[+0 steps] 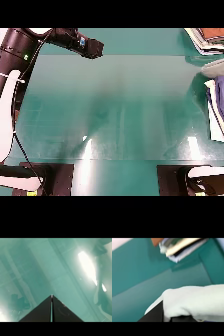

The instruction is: Fold the shirts.

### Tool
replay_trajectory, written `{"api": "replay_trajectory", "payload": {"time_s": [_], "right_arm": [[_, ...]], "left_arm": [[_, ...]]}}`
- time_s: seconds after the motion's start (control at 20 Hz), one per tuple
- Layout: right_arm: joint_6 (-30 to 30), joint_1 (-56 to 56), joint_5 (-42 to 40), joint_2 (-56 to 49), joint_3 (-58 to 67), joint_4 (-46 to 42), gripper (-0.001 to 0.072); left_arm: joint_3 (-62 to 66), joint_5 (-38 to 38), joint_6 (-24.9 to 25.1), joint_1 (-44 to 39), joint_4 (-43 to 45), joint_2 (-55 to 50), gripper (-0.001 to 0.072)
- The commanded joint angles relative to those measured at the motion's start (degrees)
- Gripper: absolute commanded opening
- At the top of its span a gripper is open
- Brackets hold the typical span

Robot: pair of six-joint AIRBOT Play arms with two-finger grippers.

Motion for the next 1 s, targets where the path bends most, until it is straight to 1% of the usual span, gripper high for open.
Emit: {"api": "replay_trajectory", "payload": {"time_s": [0.0, 0.15, 0.3, 0.45, 0.65, 0.8, 0.85, 0.9, 0.95], "right_arm": [[-2.4, -1.2, -0.5, 2.4, 5.8, 0.0, 0.0014], [-4.9, -3.6, -1.3, 8.9, -1.5, 0.0, 0.0014], [-5.8, -7.5, 3.0, 13.8, -7.3, -0.1, 0.0014], [-5.9, -12.2, 6.9, 19.0, -15.2, -2.2, 0.0015], [-5.9, -17.1, 14.1, 24.1, -27.0, -14.4, 0.0015], [-5.9, -20.7, 14.9, 28.5, -35.9, -23.3, 0.0027], [-5.9, -22.0, 14.9, 29.9, -38.4, -26.3, 0.0165], [-5.9, -23.3, 14.7, 30.9, -40.3, -28.7, 0.0337], [-5.8, -24.9, 14.4, 31.7, -42.0, -30.3, 0.0455]], "left_arm": [[0.0, -0.1, 0.0, 0.0, 0.0, 0.0, 0.0028], [0.0, -0.6, 0.0, 0.0, 0.0, 0.0, 0.0028], [0.0, -0.8, 0.1, 0.0, 0.0, 0.0, 0.0028], [0.0, -0.9, 0.1, 0.0, 0.0, 0.0, 0.0028], [0.0, -1.4, 0.1, 0.0, 0.0, 0.0, 0.0028], [0.0, -2.4, 0.1, 0.0, 0.0, 0.0, 0.0028], [0.0, -2.5, 0.1, 0.0, 0.0, 0.0, 0.0028], [0.0, -2.5, 0.1, 0.0, 0.0, 0.0, 0.0028], [0.0, -2.5, 0.1, 0.0, 0.0, 0.0, 0.0028]]}}
